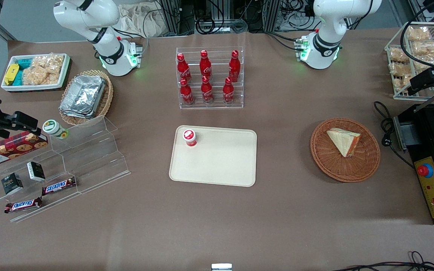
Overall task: Place sandwich from basket to tray
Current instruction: 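Lower the left gripper into the wicker basket and grasp the wrapped sandwich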
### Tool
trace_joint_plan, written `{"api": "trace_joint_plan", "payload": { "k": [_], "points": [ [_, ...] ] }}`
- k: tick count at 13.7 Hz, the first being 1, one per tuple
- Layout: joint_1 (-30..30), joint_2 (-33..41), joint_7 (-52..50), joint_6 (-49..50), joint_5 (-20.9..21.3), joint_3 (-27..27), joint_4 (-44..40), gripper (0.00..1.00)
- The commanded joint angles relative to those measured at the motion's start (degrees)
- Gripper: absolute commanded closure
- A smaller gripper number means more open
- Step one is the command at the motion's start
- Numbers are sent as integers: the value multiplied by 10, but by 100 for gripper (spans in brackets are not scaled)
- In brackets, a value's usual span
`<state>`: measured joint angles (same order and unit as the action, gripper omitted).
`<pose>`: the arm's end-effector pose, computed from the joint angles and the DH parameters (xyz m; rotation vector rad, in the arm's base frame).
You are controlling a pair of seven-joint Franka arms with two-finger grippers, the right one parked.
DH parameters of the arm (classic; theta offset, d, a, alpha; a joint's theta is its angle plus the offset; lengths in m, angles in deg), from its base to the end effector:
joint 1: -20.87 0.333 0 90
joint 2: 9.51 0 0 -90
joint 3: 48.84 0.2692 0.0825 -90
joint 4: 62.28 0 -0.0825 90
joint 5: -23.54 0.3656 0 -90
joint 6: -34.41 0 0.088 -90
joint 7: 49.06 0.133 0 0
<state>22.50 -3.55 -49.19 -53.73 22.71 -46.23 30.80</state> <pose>0.5042 0.0364 0.5786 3.1207 0.1178 0.0287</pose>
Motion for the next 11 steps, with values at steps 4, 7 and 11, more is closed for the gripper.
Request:
{"api": "trace_joint_plan", "payload": {
  "k": [4,7,11],
  "points": [
    [-6,-8,0,5,1,4,-15,0],
    [-6,-17,-37,2,-2,5,3,0],
    [-2,-35,-56,-82,-6,9,88,0]
  ]
}}
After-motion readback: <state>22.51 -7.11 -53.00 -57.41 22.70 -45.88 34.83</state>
